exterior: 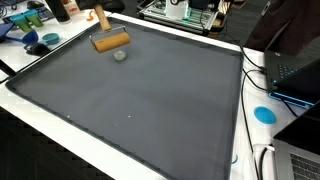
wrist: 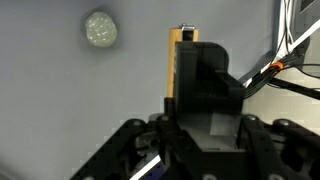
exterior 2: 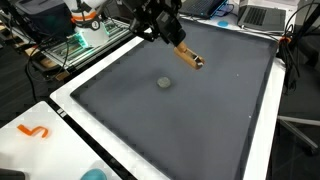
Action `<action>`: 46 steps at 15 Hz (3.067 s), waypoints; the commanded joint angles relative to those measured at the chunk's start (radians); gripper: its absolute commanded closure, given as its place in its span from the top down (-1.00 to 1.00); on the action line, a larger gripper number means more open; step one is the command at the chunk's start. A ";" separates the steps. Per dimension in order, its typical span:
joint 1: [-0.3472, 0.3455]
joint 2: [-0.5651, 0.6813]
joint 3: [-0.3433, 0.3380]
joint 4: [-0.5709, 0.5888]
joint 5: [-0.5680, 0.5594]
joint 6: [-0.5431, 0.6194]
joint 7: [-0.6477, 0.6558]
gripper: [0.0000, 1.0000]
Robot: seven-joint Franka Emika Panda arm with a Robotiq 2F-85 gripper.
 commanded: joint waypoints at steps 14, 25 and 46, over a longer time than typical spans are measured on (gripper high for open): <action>-0.007 0.001 -0.006 -0.116 0.226 0.160 -0.194 -0.52; 0.002 -0.008 0.004 -0.141 0.205 0.243 -0.183 -0.52; 0.015 -0.057 0.012 -0.161 -0.021 0.188 -0.059 -0.52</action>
